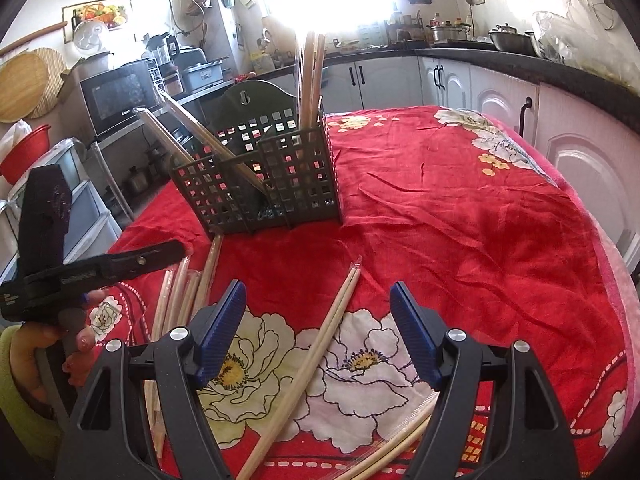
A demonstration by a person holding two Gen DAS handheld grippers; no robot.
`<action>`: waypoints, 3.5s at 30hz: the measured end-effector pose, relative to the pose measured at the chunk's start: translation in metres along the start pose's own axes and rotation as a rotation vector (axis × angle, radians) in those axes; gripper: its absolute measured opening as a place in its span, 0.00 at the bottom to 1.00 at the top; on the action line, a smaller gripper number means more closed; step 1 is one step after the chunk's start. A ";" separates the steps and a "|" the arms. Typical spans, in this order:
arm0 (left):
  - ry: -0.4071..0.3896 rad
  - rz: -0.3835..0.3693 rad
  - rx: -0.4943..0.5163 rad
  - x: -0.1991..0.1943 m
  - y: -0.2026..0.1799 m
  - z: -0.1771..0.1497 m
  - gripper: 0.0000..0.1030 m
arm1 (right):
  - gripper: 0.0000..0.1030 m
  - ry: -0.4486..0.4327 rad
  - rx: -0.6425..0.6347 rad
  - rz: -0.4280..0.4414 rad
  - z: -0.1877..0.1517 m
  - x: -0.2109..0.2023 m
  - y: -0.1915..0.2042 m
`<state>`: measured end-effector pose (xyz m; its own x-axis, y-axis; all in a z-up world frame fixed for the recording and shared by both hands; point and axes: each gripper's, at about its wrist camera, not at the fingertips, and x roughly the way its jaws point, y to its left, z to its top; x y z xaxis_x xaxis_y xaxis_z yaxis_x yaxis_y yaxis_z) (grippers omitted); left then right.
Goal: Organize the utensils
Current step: 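Close the left tool on a wrapped chopstick while the right tool grasps another, then lift the chopsticks upright and carry them over the grey caddy with both tools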
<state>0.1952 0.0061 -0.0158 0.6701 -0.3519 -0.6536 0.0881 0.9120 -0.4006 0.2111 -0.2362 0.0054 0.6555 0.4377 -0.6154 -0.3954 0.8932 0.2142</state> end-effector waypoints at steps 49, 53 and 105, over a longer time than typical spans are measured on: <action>0.056 0.131 -0.220 0.067 0.048 0.036 0.11 | 0.08 0.172 0.100 0.078 0.032 0.086 -0.019; 0.057 0.110 -0.240 0.064 0.054 0.037 0.07 | 0.07 0.148 0.107 0.095 0.039 0.077 -0.017; -0.440 -0.125 0.052 -0.120 -0.044 0.063 0.03 | 0.06 -0.355 0.015 0.177 0.095 -0.064 0.048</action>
<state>0.1577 0.0217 0.1209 0.9002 -0.3474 -0.2627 0.2178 0.8814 -0.4193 0.2115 -0.2121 0.1274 0.7606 0.5914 -0.2677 -0.5149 0.8008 0.3059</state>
